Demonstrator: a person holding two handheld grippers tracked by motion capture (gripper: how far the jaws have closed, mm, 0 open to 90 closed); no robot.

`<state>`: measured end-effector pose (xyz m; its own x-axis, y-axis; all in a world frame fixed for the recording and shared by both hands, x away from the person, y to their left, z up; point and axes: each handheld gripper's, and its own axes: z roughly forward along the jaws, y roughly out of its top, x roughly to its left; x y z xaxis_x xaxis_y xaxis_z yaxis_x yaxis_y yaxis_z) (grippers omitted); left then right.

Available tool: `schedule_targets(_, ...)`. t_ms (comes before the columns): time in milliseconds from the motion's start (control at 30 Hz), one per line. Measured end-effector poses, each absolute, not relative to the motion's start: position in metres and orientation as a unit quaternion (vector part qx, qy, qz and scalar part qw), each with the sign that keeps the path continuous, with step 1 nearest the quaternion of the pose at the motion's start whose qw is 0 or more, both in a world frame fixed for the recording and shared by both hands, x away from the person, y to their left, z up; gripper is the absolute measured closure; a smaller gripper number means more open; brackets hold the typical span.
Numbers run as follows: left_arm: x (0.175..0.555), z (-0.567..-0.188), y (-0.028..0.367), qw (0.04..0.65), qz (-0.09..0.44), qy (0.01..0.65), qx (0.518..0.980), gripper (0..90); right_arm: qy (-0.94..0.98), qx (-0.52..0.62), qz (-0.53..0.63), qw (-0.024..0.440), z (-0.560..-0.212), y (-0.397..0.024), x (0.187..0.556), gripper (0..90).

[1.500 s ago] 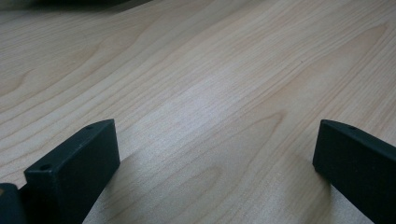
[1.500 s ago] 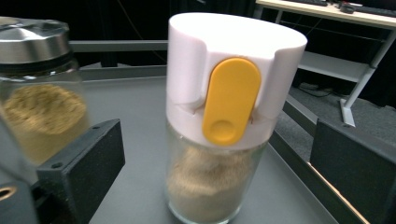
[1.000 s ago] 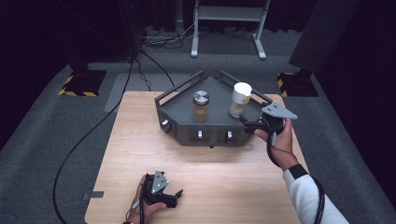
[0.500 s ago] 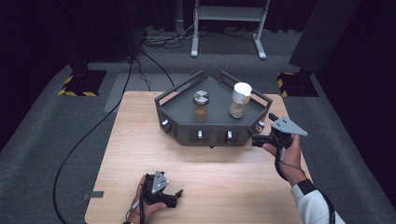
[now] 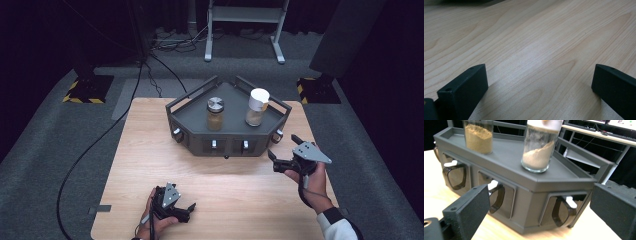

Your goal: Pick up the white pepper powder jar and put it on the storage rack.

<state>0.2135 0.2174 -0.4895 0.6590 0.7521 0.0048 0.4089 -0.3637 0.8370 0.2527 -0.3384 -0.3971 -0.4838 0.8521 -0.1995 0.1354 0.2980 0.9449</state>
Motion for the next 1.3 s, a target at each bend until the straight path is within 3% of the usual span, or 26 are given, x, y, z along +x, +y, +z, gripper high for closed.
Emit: schedule_targets(1300, 0.213, -0.489, 0.217, 0.432, 0.198, 0.362, 0.801, 0.5, 0.756, 0.373, 0.436, 0.314, -0.465, -0.356, 0.208, 2.7)
